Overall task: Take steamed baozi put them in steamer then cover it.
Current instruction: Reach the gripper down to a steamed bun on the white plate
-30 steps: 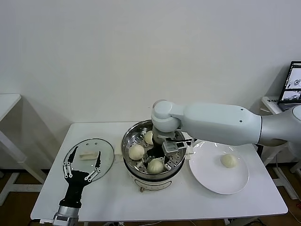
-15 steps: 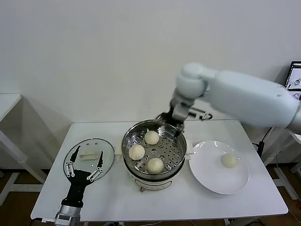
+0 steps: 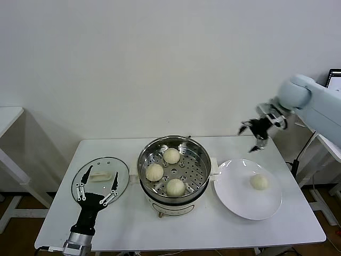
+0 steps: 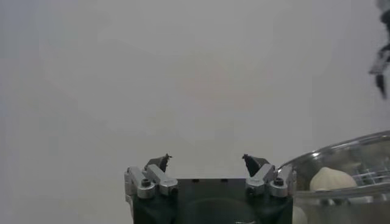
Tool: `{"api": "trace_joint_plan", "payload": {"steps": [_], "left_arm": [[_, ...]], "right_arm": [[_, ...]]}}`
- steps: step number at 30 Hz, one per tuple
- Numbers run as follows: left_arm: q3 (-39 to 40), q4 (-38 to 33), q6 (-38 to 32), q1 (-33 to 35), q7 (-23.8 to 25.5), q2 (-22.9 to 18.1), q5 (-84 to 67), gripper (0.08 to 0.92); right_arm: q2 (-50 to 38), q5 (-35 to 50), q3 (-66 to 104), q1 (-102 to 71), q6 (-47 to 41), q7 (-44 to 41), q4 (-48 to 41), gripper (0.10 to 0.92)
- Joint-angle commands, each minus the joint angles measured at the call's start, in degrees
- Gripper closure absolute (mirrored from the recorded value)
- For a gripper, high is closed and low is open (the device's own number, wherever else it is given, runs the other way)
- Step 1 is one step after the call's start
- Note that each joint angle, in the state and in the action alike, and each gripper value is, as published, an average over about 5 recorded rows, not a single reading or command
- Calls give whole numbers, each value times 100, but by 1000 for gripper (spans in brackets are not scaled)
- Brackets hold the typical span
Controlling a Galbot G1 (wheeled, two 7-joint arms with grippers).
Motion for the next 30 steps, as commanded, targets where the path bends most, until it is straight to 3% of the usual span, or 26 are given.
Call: {"api": "trace_joint_plan", "payload": {"steps": [1, 30], "left_arm": [[-8, -1, 13, 7, 9, -4, -8, 177], [-121, 88, -72, 32, 12, -57, 11, 177]], "right_arm": [[-603, -142, 136, -1167, -478, 308, -547, 203], [292, -824, 899, -2335, -386, 954, -1177, 203]]}}
